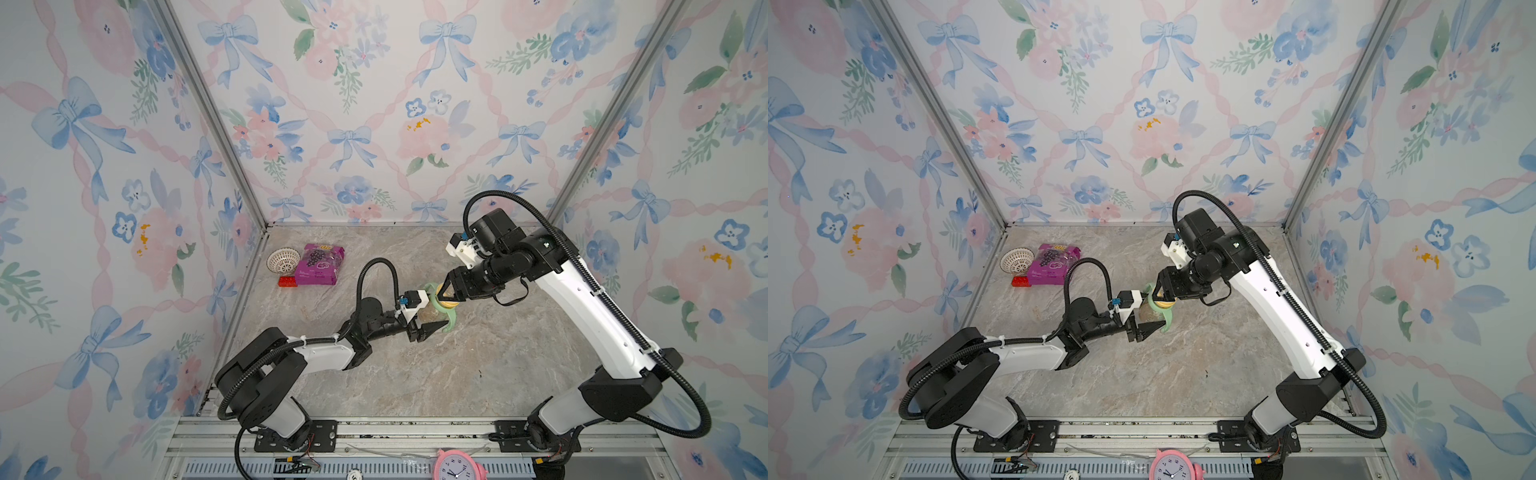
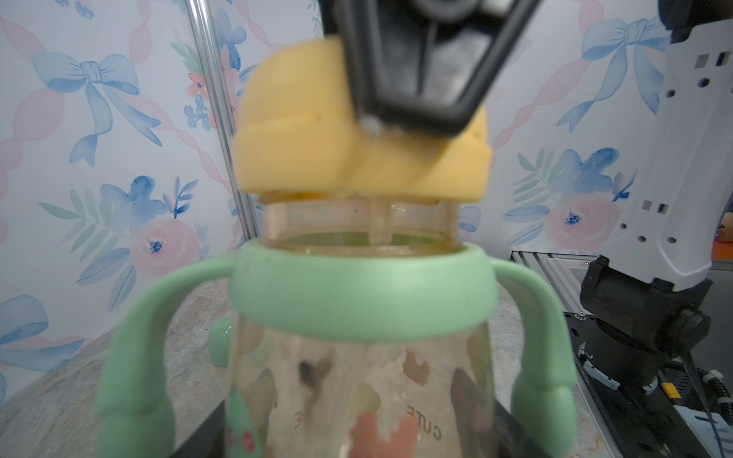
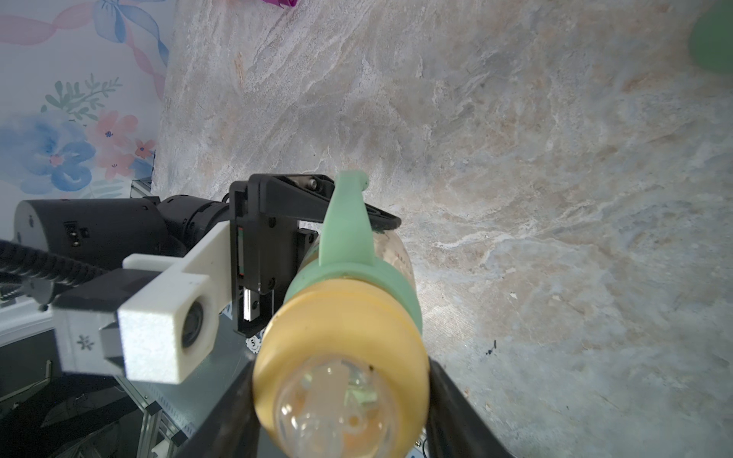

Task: Assemble the baby bottles
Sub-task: Screw the nipple onto the baby bottle.

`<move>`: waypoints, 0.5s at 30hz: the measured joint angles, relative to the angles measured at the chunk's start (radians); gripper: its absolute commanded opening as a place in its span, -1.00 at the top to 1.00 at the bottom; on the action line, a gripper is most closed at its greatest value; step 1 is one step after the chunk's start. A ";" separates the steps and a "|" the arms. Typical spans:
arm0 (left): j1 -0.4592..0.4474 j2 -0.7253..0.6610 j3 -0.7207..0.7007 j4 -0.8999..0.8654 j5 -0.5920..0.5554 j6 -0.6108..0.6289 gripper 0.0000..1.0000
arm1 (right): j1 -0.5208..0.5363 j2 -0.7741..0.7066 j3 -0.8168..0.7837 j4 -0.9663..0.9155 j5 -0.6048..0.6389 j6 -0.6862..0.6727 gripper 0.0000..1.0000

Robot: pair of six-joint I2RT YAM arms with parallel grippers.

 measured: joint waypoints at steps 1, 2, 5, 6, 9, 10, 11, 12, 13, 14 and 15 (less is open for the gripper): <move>0.000 0.000 0.000 -0.007 0.002 0.003 1.00 | -0.005 0.000 -0.008 0.000 -0.009 -0.013 0.25; 0.000 0.000 0.000 -0.013 0.006 0.006 1.00 | -0.010 0.000 -0.015 0.000 -0.018 -0.026 0.25; 0.000 0.000 0.000 -0.040 0.022 0.007 1.00 | -0.017 0.000 -0.043 0.001 -0.044 -0.065 0.24; 0.000 0.000 0.000 -0.051 0.029 0.007 1.00 | -0.022 0.000 -0.053 0.002 -0.054 -0.079 0.23; 0.000 0.000 0.000 -0.089 0.053 0.006 1.00 | -0.032 -0.006 -0.093 0.011 -0.080 -0.127 0.23; 0.000 0.000 0.000 -0.101 0.064 0.005 1.00 | -0.035 -0.010 -0.110 0.015 -0.090 -0.144 0.23; 0.000 0.000 0.000 -0.112 0.073 0.005 1.00 | -0.037 -0.014 -0.126 0.020 -0.098 -0.158 0.23; 0.000 0.000 0.000 -0.125 0.084 0.002 1.00 | -0.040 -0.023 -0.148 0.031 -0.108 -0.174 0.23; 0.000 0.000 0.000 -0.136 0.096 -0.002 1.00 | -0.042 -0.030 -0.167 0.039 -0.117 -0.189 0.23; 0.000 0.000 0.000 -0.145 0.108 -0.005 1.00 | -0.044 -0.038 -0.185 0.049 -0.125 -0.203 0.24; 0.000 0.000 0.000 -0.155 0.120 -0.006 1.00 | -0.046 -0.048 -0.206 0.060 -0.133 -0.217 0.24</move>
